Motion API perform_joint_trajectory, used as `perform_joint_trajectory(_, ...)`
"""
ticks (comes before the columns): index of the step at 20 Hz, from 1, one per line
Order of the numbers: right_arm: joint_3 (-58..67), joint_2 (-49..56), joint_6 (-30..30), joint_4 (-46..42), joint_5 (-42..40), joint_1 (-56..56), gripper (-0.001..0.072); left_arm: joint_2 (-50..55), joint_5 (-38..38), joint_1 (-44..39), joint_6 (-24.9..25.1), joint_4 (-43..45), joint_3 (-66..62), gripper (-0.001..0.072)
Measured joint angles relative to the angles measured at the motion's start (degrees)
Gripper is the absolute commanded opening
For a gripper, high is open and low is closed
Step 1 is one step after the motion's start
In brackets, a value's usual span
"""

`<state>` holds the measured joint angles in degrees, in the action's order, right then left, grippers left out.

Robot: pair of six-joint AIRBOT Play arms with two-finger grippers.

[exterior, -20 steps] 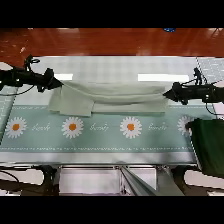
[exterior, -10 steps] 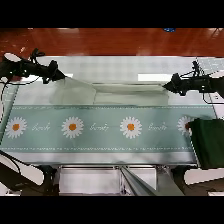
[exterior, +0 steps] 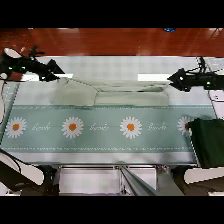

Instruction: Fold the shirts.

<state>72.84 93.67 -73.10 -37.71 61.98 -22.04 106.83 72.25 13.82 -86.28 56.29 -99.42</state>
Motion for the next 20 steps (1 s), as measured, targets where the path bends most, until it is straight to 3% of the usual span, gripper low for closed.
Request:
perform_joint_trajectory(5,-4.0,-9.6,-3.4,-9.2,0.7,-6.4,0.0415,-12.9,1.8,4.0,-2.3,11.9,4.2,0.0505)
perform_joint_trajectory(11,-13.9,-8.9,-5.9,-9.7,-6.2,-2.4,0.0418,-33.8,-10.5,-3.4,1.8,8.5,31.5,0.0506)
perform_joint_trajectory(17,-13.4,-0.9,-4.8,-2.7,-8.2,3.1,0.0400,-40.0,-17.0,-12.1,2.7,6.2,42.9,0.0506)
perform_joint_trajectory(18,-12.7,0.2,-4.7,-1.6,-8.3,4.2,0.0328,-40.3,-17.8,-13.1,2.7,5.9,43.5,0.0506)
perform_joint_trajectory(19,-11.8,1.3,-4.7,-1.4,-8.3,5.5,0.0134,-40.4,-19.0,-14.1,2.8,5.4,43.9,0.0505)
perform_joint_trajectory(20,-10.9,2.2,-4.7,-1.7,-8.3,6.6,0.0025,-40.4,-19.9,-15.0,2.9,4.8,44.2,0.0483)
